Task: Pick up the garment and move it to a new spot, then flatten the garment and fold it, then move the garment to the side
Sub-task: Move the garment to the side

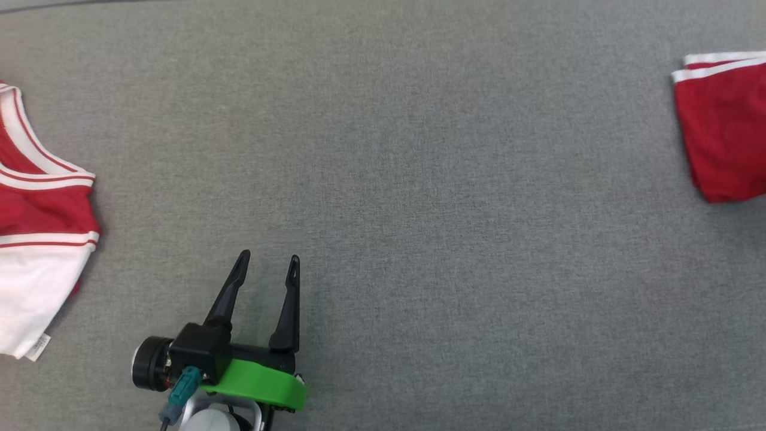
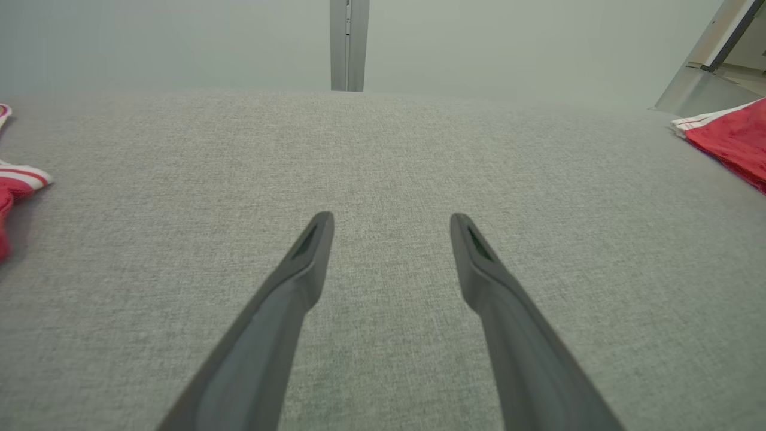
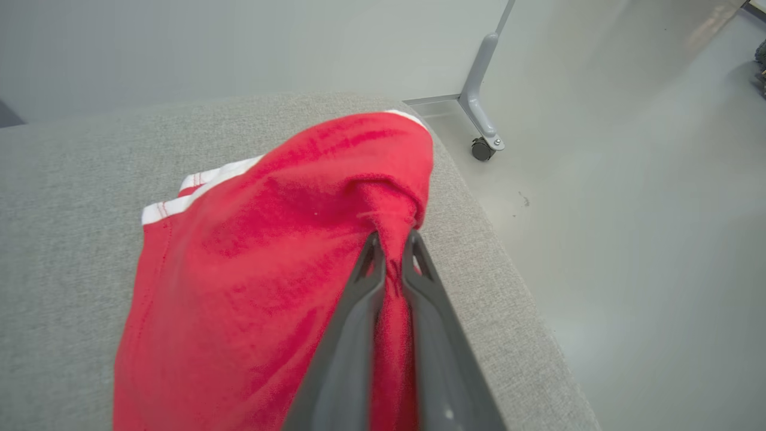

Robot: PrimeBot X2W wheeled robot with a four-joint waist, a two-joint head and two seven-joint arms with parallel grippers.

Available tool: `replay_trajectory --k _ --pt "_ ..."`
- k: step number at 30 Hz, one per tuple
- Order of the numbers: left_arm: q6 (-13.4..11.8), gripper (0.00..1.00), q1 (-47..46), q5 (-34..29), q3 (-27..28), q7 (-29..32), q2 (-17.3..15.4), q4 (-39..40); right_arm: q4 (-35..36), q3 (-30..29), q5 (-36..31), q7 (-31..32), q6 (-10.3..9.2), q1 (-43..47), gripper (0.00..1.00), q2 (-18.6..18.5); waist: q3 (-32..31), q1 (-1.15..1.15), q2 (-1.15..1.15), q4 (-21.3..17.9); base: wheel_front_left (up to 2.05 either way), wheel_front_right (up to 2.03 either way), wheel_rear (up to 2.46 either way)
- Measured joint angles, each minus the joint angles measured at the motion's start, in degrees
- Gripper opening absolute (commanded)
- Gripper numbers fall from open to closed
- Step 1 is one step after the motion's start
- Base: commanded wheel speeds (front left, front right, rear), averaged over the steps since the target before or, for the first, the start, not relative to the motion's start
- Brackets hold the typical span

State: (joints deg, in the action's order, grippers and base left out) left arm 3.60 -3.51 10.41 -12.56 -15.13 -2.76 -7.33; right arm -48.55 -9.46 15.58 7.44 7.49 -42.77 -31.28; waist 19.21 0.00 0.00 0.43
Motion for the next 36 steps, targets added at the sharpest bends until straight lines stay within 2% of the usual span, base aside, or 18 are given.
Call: replay_trajectory --k 5,6,7,8,13,16,20,23,27,30,33,36 --pt "0.57 1.00 -0.95 -1.02 -1.15 -0.01 0.00 -0.66 -4.11 -2.88 -7.44 -3.18 0.02 -4.68 0.00 -2.42 4.00 0.00 0.00 -1.25 0.00 0.00 0.00" --pt "0.62 1.00 -0.95 -1.07 -1.27 0.00 -0.01 -0.78 -4.93 -3.72 -9.14 -4.01 0.02 -5.75 0.15 -2.58 4.72 0.00 0.00 -1.38 0.00 0.00 0.00" --pt "0.62 1.00 -0.96 -1.07 -1.43 0.00 -0.02 -0.86 -5.63 -4.49 -10.92 -4.98 0.02 -6.56 0.45 -2.75 5.35 0.01 0.00 -1.45 0.00 0.00 0.00" --pt "0.57 1.00 -0.96 -1.05 -1.52 -0.01 -0.02 -0.94 -6.45 -5.41 -13.25 -5.55 0.02 -7.36 1.00 -2.94 5.92 0.00 0.00 -1.47 0.00 0.00 0.00" --pt "-0.62 1.00 -1.34 -0.04 -1.37 -0.01 -0.02 -0.65 -5.98 -8.57 -21.04 -9.88 0.03 -10.58 1.00 -3.21 7.59 0.01 0.00 -1.48 0.00 0.00 0.00" --pt "-1.11 1.00 -1.20 0.77 -0.45 -0.01 -0.01 -0.64 -3.67 -8.02 -22.43 -14.71 0.03 -10.68 1.00 -0.79 7.06 0.01 0.00 -1.51 0.00 0.00 0.00" --pt "-1.63 1.00 -0.02 1.87 1.33 0.00 -0.02 -0.53 2.18 -4.79 -20.53 -20.59 0.04 -8.06 1.00 3.36 4.94 0.01 0.00 -1.56 0.00 0.00 0.00" --pt "-1.70 1.00 1.98 3.08 2.68 -0.01 -0.02 -0.56 8.56 -2.47 -17.88 -22.17 0.04 -2.01 1.00 6.23 2.33 0.01 0.00 -1.60 0.00 0.00 0.00" --pt "-1.55 1.00 5.36 3.50 4.23 -0.01 -0.03 -0.99 21.27 0.58 -15.46 -22.46 0.04 10.59 1.00 10.80 -2.52 0.01 0.00 -1.70 0.00 0.00 0.00" --pt "-1.03 1.00 6.89 3.61 5.39 -0.01 -0.08 -0.92 30.30 -0.19 -15.49 -22.50 0.03 21.40 1.00 13.97 -6.38 0.00 0.00 -1.61 0.00 0.00 0.00" --pt "-0.55 1.00 8.03 3.56 6.44 -0.01 0.01 -1.08 35.71 0.13 -16.46 -22.51 0.03 32.05 1.00 19.22 -10.09 0.00 0.00 -1.27 0.00 0.00 0.00" --pt "-0.13 1.00 9.50 3.57 7.17 -0.01 -0.04 -1.24 37.89 1.43 -17.51 -22.50 0.04 39.80 1.00 23.50 -13.50 0.00 0.00 -0.88 0.00 0.00 0.00"
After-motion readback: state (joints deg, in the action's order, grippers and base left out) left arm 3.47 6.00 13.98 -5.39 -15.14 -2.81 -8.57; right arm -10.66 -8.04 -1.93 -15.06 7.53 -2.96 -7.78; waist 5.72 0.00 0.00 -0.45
